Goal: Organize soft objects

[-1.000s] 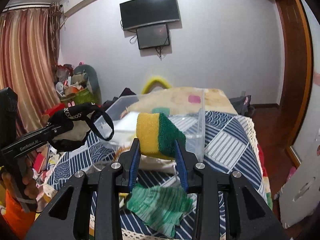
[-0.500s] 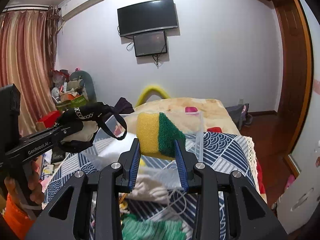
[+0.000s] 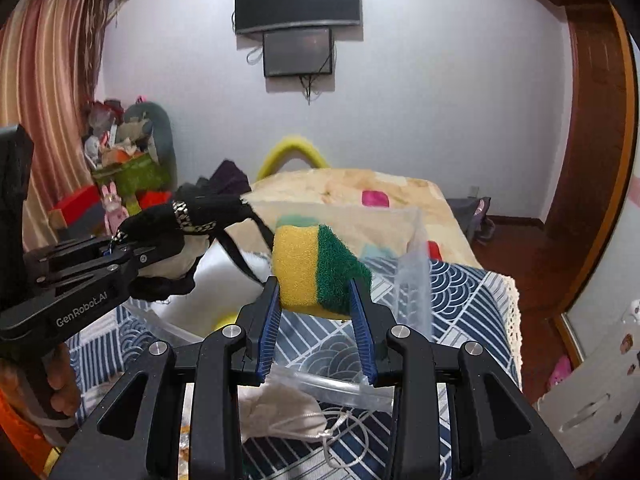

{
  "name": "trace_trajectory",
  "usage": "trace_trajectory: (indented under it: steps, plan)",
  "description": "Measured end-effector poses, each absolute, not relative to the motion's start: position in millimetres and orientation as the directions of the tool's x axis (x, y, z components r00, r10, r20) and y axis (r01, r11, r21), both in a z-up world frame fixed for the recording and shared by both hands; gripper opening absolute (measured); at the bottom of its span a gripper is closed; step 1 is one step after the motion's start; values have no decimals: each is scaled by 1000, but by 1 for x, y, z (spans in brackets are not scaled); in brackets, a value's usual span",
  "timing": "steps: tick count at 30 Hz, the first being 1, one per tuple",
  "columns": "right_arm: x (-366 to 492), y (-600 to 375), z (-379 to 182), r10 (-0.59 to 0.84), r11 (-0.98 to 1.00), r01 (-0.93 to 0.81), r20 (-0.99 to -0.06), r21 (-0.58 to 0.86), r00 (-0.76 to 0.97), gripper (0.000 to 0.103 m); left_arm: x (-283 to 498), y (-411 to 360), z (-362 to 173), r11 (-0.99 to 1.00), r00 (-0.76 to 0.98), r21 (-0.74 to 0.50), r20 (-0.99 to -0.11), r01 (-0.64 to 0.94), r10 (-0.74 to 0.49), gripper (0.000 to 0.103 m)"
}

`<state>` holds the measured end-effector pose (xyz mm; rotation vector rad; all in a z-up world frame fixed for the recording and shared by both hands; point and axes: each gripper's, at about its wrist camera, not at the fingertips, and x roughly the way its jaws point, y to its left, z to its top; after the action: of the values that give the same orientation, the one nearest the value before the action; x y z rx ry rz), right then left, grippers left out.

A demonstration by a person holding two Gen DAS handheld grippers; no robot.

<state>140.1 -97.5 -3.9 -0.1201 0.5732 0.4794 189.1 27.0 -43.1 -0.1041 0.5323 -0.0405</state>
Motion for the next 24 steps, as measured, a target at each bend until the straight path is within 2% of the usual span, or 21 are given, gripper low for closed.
trace_trajectory:
  steps: [8, 13, 15, 18, 19, 24]
  plan:
    - [149, -83, -16, 374, 881, -472, -598, -9, 709, 31, 206, 30, -58, 994, 835, -110, -547, 3, -62, 13]
    - [147, -82, -14, 368, 881, -473, -607, -14, 704, 33, 205, 27, -60, 994, 826, -107, -560, 12, -71, 20]
    - [147, -83, -12, 378, 878, -479, -608, -5, 698, 34, 205, 27, -60, 993, 818, -119, -570, 17, -82, 25]
    - [145, -87, -8, 388, 875, -485, -601, 2, 699, 35, 202, 28, -60, 990, 810, -138, -577, 24, -100, 41]
    - [145, -88, -6, 392, 874, -487, -598, 4, 699, 36, 201, 29, -59, 989, 810, -145, -577, 25, -105, 50]
    - [137, -97, 3, 412, 871, -492, -567, 15, 713, 46, 187, 30, -50, 987, 826, -157, -551, 36, -118, 59]
